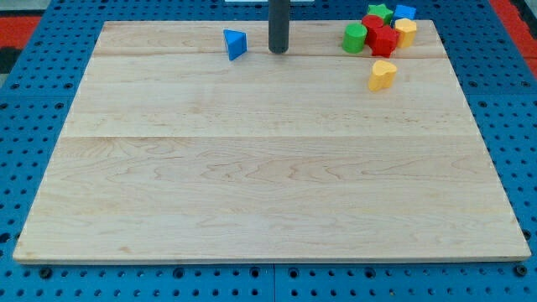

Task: Slide the yellow hexagon along with the blue cube up a bit

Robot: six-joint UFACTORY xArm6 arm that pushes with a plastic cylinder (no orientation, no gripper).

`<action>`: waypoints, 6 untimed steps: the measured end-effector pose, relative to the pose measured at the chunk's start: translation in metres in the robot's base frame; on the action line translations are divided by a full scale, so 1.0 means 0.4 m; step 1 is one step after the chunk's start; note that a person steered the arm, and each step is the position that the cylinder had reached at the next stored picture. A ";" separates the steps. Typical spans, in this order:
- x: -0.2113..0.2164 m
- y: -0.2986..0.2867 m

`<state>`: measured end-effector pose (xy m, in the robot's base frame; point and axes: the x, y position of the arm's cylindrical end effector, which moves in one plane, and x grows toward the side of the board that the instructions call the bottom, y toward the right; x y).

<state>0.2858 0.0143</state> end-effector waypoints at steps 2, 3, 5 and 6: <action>0.230 0.256; 0.186 0.484; -0.158 0.596; -0.229 0.677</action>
